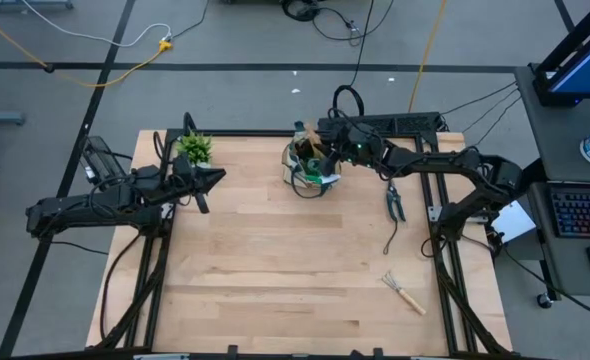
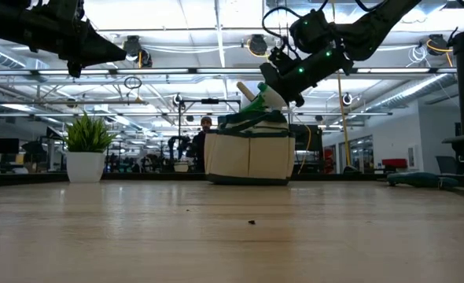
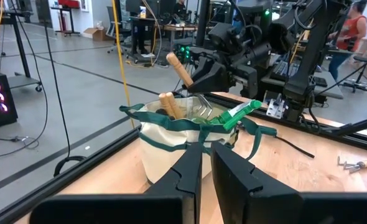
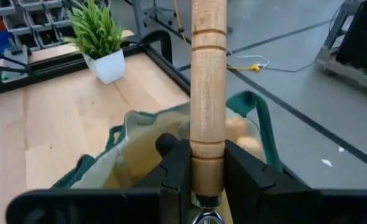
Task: Pick & Place Garden tools in Gardening bag
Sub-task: Put the top brown hand rake into the gardening bag
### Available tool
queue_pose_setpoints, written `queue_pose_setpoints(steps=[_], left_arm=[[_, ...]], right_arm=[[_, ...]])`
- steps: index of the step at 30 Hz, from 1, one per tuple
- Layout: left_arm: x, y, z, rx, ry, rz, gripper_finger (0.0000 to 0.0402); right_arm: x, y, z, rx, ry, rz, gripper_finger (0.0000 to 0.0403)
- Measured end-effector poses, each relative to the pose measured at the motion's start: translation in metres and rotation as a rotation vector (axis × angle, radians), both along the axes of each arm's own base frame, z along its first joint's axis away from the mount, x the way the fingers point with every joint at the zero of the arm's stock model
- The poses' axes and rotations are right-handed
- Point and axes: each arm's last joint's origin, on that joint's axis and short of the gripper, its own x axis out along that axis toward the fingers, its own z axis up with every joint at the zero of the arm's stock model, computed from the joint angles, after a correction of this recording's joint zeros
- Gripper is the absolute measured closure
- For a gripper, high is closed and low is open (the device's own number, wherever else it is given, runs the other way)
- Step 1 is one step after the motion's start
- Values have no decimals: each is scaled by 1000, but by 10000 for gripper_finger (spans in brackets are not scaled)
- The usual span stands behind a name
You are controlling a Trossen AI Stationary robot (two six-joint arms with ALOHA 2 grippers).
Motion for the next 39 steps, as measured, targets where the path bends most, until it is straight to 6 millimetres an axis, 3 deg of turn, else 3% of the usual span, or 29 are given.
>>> queue_pose_setpoints(steps=[12, 26, 39], left_arm=[[0, 0, 0, -6, -2, 1, 360], [0, 0, 0, 0, 0, 1, 360], [0, 0, 0, -2, 0, 1, 360]], right_arm=[[9, 0, -22, -8, 80, 26, 341], [7, -1, -24, -46, 145, 26, 340], [9, -1, -20, 2, 55, 44, 336]])
